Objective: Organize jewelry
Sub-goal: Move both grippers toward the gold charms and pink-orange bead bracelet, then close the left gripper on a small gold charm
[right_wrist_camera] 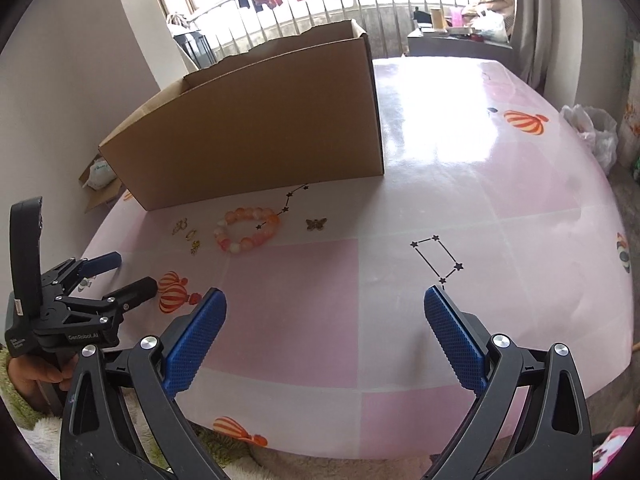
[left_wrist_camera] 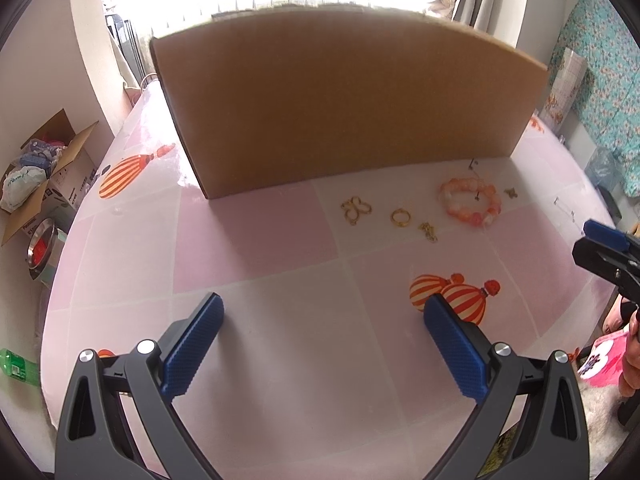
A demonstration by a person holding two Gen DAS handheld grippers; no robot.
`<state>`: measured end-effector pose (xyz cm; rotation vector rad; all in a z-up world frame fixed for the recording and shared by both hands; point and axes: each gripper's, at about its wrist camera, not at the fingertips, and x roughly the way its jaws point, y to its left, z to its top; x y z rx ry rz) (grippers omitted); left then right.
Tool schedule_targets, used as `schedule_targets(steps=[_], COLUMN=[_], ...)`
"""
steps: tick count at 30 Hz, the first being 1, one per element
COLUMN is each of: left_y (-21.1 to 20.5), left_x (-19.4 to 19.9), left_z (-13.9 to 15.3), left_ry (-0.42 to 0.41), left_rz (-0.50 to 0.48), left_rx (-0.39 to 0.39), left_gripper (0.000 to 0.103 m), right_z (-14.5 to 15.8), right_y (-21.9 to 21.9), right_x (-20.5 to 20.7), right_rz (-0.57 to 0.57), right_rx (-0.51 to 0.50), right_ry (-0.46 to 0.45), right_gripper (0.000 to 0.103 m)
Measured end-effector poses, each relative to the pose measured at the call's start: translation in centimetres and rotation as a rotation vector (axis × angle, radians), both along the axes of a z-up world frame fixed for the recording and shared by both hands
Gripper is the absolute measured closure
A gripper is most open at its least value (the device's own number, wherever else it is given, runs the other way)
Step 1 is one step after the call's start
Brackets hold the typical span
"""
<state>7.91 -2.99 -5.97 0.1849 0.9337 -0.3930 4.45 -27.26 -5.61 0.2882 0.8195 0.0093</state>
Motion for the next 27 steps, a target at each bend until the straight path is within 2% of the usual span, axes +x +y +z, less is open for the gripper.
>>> schedule_targets(steps=[6,12,15,17,22,23,27], left_y=[0.2,-1.6,-2.3,-2.9,-4.2,-4.4,-5.6], left_x=[-1.0,-2.6,-2.5,-2.2,-1.5,-1.3,-0.7], left_z=[1.6,3.2,3.5,3.6,3.0,3.0,2.3], left_ry=[-0.073,-0.167,-0.197,-0.202,-0.170,-0.158,-0.125], left_rz=[-0.032,-0.126,-0.163,-0.193,-0.259,-0.267,-0.291], left_rx=[-0.067,-0.067,-0.054,-0.052,-0.040,-0.040,-0.034], left_gripper=[0.005,0.006,0.013,0.019,0.046,0.050,0.073], right_z=[1.2,1.8,1.6,1.5,0.8,0.7,0.3], right_y=[-0.4,-0.5,-0.2,-0.3,-0.3,-0.3,-0.3], right_x=[0.5,2.0,2.8,3.0,3.7,3.8,4.2], right_rz=[0.016,0.038,0.061,0.071,0.081,0.081,0.081], right_rx=[0.029,0.006,-0.012,-0.022,-0.008,-0.003,0.008], right_ry=[-0.056,-0.078,-0.065,-0.058,-0.038,-0.033,-0.020], right_gripper=[0.011,0.026,0.037,0.041,0.051,0.051,0.053])
